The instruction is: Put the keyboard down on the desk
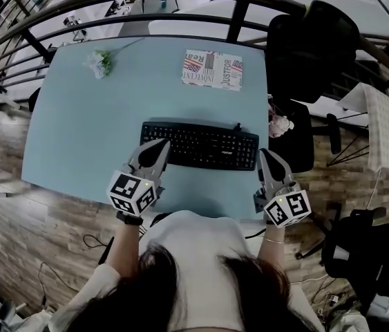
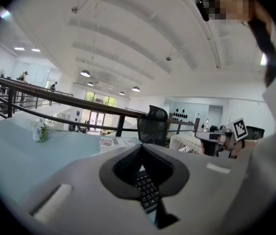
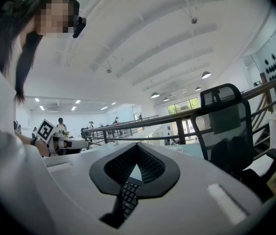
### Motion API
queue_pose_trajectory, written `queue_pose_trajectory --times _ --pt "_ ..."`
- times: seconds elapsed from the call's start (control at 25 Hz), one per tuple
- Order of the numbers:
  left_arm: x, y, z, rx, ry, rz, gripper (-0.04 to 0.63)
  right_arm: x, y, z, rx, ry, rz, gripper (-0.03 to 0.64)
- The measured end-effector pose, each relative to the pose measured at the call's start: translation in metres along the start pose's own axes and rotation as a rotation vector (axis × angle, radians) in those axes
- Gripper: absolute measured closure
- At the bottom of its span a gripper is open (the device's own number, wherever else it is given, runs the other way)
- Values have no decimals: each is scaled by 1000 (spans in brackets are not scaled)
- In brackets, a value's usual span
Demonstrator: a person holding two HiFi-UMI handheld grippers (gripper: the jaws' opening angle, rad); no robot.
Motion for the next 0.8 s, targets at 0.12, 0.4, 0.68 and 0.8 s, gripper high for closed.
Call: queue_pose_trajectory --times 0.12,0.4,0.68,0.8 --pt "1 0 -2 -3 -2 2 538 1 0 -1 2 2 3 617" --pt "1 -1 -5 -1 -10 4 538 0 -1 -1 10 10 10 617" --pt "1 -2 -9 0 -9 0 538 -1 3 -2 8 13 8 617" --pt "1 -1 -12 -4 -12 1 538 -2 5 -2 4 16 10 617"
Point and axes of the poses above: the fingertips, and each gripper's own axes: y forward along the fingers, z to its right, x out of its underside, the point moved 4 cm from there along -y, backward along the fingers, and after that the axes turned 8 degrees about -z, right-handed, at the moved point
